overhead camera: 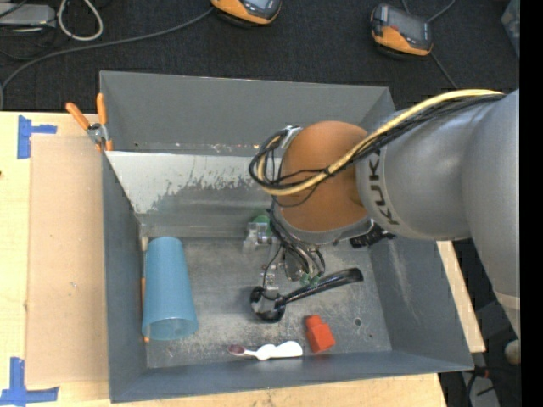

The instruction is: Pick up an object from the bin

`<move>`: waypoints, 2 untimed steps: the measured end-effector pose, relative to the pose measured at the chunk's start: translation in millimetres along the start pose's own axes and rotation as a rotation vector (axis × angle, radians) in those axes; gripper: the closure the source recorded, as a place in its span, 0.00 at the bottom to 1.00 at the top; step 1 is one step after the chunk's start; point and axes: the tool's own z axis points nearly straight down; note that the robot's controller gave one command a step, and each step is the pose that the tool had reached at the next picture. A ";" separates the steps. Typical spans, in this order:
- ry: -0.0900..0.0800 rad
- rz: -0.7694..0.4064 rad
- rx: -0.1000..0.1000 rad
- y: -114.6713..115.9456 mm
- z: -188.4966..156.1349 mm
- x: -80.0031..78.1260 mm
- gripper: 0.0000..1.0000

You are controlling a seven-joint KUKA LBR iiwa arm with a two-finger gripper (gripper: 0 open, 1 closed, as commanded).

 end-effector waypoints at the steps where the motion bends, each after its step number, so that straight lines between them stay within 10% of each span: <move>1: -0.007 0.005 -0.001 -0.7 -4.2 -2.1 0.00; 2: 0.000 -0.204 0.001 -62.6 67.8 0.7 0.00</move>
Offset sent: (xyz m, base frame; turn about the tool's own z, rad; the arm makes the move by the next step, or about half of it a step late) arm 0.0000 -0.0604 -0.0652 -0.2076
